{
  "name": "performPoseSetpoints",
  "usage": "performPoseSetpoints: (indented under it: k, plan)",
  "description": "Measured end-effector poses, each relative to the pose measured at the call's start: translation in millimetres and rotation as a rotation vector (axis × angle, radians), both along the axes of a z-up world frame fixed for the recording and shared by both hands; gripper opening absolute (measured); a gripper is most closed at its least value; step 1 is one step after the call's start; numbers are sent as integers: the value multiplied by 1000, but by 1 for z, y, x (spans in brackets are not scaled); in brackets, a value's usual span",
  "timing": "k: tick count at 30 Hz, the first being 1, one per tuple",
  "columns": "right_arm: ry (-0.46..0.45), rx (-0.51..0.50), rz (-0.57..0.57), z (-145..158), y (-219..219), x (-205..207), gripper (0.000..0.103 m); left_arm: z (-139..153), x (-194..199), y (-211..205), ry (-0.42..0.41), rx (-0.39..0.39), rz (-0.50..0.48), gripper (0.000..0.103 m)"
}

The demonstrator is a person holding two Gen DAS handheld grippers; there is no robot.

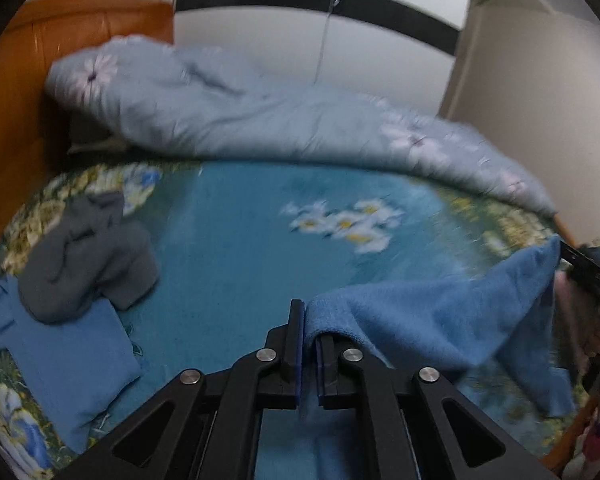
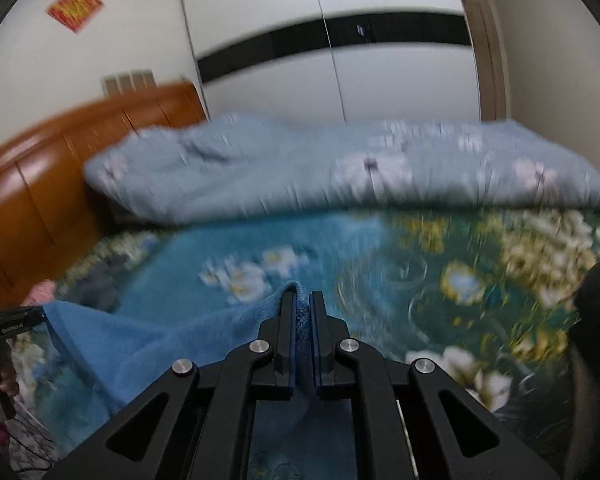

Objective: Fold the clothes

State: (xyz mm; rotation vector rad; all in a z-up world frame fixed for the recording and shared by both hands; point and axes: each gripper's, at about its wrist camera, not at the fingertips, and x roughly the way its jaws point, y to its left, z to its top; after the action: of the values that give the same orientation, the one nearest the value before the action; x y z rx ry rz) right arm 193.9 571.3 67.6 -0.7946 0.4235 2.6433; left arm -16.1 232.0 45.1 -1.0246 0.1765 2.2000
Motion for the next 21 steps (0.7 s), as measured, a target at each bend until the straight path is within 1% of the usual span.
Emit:
performPoseSetpoints:
  k: [3,5,7,8,10,12,14,16,17,18,19,20,21]
  plan:
    - [-32,-10,-35,-16,18,-16,6,-19,-22,7,-28,-15,19,8]
    - [-54,-17,-59,-26,31,-26,6,-30,-30,10,-56,-30,18,8]
    - [-90,-45,-85,-45,42,-40,6,-41,-38,12,-84,-46,16,10]
    - [-112,-60,-97,-52,45,-44,6,-47,-42,14,-99,-53,16,13]
    - [-156,-87,-114,-68,51,-50,6,-58,-49,17,-127,-68,14,30]
    - [-198,-113,-123,-85,57,-54,6,-69,-57,19,-155,-84,13,40]
    - [-224,-136,-129,-98,60,-55,8,-74,-57,11,-179,-94,30,41]
    - [-219,-146,-126,-98,59,-49,8,-74,-52,-1,-196,-96,51,42]
    - [-211,-143,-121,-96,58,-45,10,-70,-46,-7,-198,-81,55,44]
    - [-201,-130,-119,-90,55,-39,13,-65,-39,-12,-207,-59,47,50]
    - [-191,-113,-118,-83,51,-33,27,-61,-30,-16,-219,-37,32,57]
    - [-174,-93,-120,-76,46,-25,41,-58,-18,-17,-229,-14,3,59]
    - [-155,-73,-122,-69,41,-16,45,-56,-4,-16,-238,9,-36,60]
